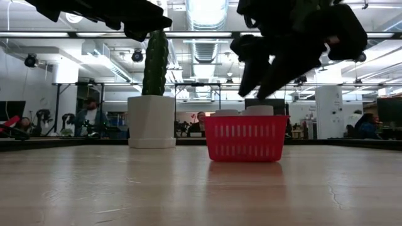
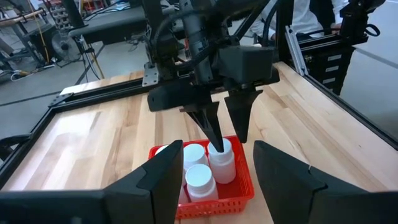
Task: Pick and place pill bottles into a basket
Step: Put the white pill bottle into the red bin
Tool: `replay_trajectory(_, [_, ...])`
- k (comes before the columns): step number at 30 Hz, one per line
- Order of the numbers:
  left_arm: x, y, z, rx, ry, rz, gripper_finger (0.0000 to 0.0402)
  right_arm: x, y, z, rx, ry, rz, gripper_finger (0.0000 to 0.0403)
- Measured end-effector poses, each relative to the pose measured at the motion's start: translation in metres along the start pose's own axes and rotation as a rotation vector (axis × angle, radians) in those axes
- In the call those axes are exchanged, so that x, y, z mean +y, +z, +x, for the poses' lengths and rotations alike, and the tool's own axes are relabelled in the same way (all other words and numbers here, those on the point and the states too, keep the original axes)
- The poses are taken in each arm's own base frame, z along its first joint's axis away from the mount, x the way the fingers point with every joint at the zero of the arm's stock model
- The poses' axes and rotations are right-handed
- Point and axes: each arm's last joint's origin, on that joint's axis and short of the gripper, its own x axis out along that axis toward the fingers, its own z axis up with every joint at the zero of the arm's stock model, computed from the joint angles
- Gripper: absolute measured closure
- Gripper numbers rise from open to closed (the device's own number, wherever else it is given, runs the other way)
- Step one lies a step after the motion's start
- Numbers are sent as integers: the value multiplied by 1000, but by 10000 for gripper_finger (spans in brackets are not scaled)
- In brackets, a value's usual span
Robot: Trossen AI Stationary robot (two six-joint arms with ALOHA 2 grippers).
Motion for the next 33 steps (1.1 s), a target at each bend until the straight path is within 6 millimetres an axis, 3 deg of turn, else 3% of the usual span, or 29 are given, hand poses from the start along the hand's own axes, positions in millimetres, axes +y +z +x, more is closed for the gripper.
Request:
replay_trajectory(8, [-1, 0, 0, -3, -38, -1, 223, -5, 15, -25, -141, -24, 55, 218])
replay_trajectory(16, [-4, -1, 0, 8, -57, 4, 223, -6, 8, -42, -399, -69, 88, 218])
replay_trajectory(23, [-7, 1, -3, 2, -71, 13, 224, -4, -16, -50, -569, -115, 109, 219])
replay_trajectory(33, [-20, -9, -6, 38, -33, 43, 224, 1, -73, -83, -956, -205, 150, 239])
